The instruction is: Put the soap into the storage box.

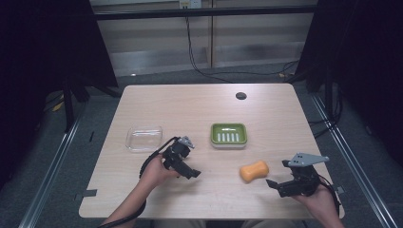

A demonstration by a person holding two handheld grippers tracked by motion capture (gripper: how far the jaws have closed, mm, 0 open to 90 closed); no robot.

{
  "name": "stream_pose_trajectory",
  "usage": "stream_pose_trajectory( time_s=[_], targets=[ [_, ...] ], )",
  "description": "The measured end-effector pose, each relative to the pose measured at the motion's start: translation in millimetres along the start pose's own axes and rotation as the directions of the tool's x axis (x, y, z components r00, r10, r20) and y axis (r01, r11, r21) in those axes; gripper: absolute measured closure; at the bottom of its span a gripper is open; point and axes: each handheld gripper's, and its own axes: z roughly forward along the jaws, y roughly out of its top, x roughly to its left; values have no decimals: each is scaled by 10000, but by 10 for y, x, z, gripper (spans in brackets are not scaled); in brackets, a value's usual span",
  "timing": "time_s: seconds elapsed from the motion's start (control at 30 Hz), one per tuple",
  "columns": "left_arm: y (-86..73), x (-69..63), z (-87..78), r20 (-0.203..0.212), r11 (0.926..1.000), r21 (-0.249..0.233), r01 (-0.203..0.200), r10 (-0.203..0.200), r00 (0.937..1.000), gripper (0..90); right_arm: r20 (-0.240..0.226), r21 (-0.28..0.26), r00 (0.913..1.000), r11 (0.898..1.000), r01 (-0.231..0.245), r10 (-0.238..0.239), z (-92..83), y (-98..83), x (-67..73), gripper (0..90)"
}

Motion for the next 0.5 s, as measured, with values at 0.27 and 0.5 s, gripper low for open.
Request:
stream_pose_trajectory(
  time_s=[0.27, 0.5],
  targets=[
    [-69, 38, -115, -330, 9957, -773, 516, -543, 9980, 19, -373, 320, 9981, 9982, 504, -492, 38, 68, -17, 62],
    [-210, 46, -252, -741, 9855, -1423, 921, -1034, 9919, 20, -375, 617, 9923, 9908, 1203, -1181, 86, 144, -19, 66]
  ],
)
